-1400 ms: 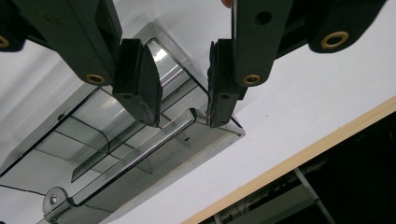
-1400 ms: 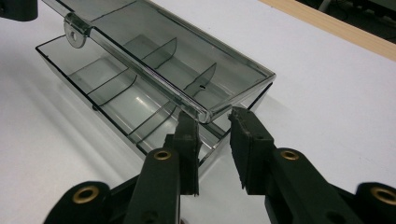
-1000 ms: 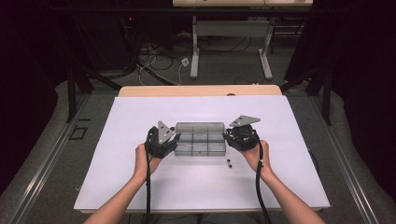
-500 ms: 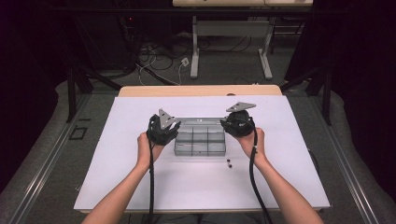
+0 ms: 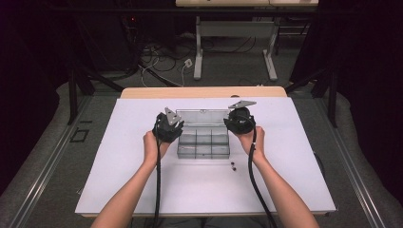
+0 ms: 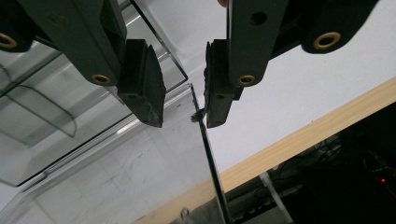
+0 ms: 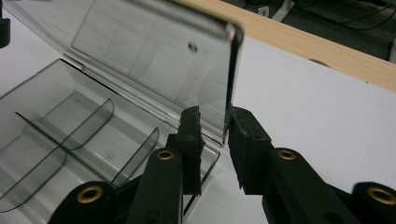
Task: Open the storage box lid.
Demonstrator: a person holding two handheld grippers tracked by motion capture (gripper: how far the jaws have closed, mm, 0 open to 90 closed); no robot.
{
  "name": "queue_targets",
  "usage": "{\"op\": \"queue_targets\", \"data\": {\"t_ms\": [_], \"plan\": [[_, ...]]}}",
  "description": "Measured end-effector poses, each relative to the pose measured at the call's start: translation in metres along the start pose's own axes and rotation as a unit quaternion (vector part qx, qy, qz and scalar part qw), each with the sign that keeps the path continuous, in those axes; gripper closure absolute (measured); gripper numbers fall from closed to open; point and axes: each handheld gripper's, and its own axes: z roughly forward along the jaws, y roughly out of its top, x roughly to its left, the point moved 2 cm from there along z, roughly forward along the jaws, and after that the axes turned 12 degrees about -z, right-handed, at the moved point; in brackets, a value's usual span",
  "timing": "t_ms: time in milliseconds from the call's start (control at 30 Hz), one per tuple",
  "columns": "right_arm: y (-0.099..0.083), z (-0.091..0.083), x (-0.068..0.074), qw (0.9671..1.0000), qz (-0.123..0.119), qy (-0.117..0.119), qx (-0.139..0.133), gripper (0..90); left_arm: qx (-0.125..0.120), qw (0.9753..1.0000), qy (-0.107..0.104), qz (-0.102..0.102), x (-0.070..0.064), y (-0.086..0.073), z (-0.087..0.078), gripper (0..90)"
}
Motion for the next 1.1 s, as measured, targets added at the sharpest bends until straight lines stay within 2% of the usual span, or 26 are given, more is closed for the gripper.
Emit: {"op": "queue_targets", "data": {"t_ms": [67, 100, 167, 233, 400, 533, 700, 833, 900, 933, 967, 1033, 1100], "plan": [[0.000, 0.005, -0.001, 1.0000, 0.004, -0.001, 0.007, 74.9, 0.005, 0.9999, 0.008, 0.000, -0.001, 0.000, 0.004, 67.9], [-0.001, 0.009, -0.002, 0.9999, -0.003, -0.005, 0.015, 74.5, 0.013, 0.9998, 0.015, -0.003, -0.001, 0.000, 0.007, 67.5], [-0.001, 0.010, -0.002, 0.9998, -0.006, -0.010, 0.019, 74.2, 0.014, 0.9998, 0.015, -0.003, -0.001, -0.001, 0.008, 67.0], [-0.004, 0.011, -0.003, 0.9996, 0.000, -0.003, 0.028, 72.6, 0.020, 0.9997, 0.015, -0.004, -0.001, -0.002, 0.008, 63.4], [-0.006, 0.007, -0.003, 0.9997, 0.001, 0.000, 0.022, 72.0, 0.021, 0.9996, 0.015, -0.010, 0.001, -0.004, 0.009, 63.5], [-0.002, 0.009, -0.005, 0.9996, -0.011, -0.018, 0.017, 76.1, 0.013, 0.9996, 0.021, -0.011, 0.002, -0.002, 0.013, 66.2], [0.001, 0.014, -0.004, 0.9991, -0.011, -0.030, 0.027, 75.2, 0.042, 0.9989, 0.017, -0.012, 0.000, -0.004, 0.022, 69.0], [-0.001, 0.013, -0.003, 0.9993, -0.011, -0.020, 0.029, 72.0, 0.043, 0.9988, 0.012, -0.023, 0.002, -0.006, 0.018, 66.1], [-0.004, 0.011, -0.001, 0.9995, -0.009, -0.002, 0.032, 67.0, 0.045, 0.9986, 0.003, -0.029, 0.004, -0.007, 0.012, 59.9], [-0.007, 0.010, 0.001, 0.9994, -0.019, 0.005, 0.028, 64.0, 0.046, 0.9984, -0.004, -0.034, 0.004, -0.009, 0.009, 56.4], [-0.014, 0.006, 0.006, 0.9986, -0.031, 0.026, 0.034, 58.4, 0.054, 0.9977, -0.015, -0.039, 0.005, -0.012, 0.002, 48.3], [-0.017, 0.004, 0.008, 0.9984, -0.029, 0.032, 0.037, 56.2, 0.051, 0.9977, -0.018, -0.040, 0.005, -0.015, -0.003, 46.3], [-0.027, -0.002, 0.013, 0.9973, -0.036, 0.050, 0.040, 53.8, 0.057, 0.9968, -0.030, -0.047, 0.006, -0.021, -0.012, 40.9]]}}
